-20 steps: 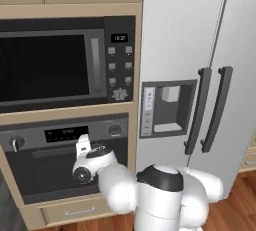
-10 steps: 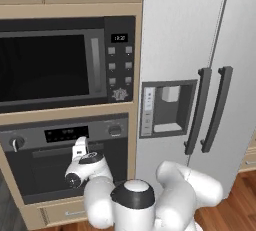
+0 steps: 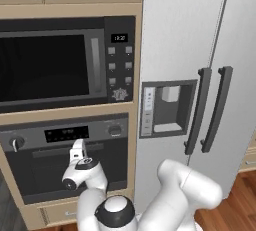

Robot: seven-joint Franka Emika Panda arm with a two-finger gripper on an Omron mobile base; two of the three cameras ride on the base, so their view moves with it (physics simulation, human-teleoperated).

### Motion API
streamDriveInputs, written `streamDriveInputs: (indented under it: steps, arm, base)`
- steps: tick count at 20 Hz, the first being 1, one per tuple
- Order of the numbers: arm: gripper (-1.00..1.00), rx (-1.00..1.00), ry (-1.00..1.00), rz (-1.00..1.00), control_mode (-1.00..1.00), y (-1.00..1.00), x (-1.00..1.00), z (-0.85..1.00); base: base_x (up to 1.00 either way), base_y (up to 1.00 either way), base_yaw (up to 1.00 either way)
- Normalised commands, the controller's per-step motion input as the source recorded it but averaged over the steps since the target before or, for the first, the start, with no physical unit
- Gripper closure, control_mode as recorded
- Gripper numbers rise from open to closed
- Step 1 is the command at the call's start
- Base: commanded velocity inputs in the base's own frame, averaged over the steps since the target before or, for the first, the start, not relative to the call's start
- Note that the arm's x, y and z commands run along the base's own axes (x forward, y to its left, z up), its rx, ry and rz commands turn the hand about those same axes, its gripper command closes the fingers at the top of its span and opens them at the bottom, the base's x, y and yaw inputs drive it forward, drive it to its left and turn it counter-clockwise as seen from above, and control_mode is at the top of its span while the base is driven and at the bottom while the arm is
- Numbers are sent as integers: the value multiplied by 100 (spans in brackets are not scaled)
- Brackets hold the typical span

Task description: Take the baked cake out of the oven and place it on the plate for cooling. Then close the oven door.

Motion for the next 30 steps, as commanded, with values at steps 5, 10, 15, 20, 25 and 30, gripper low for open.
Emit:
streamDriveInputs:
  steps: [5,10,15,20,25,30]
  arm:
    - [-100,0,-6,0,-100,2,42,-19]
    - [-100,0,-1,0,-100,1,39,-15]
    - [-100,0,-1,0,-100,7,37,-17]
    - [100,0,-1,0,-100,11,17,-15]
    - [100,-1,0,0,-100,14,-6,-25]
    - [100,-5,5,-2,-100,19,-29,-35]
  base:
    - [0,0,0]
    - [0,0,0]
    - [0,0,0]
    - [0,0,0]
    - [0,0,0]
    - [0,0,0]
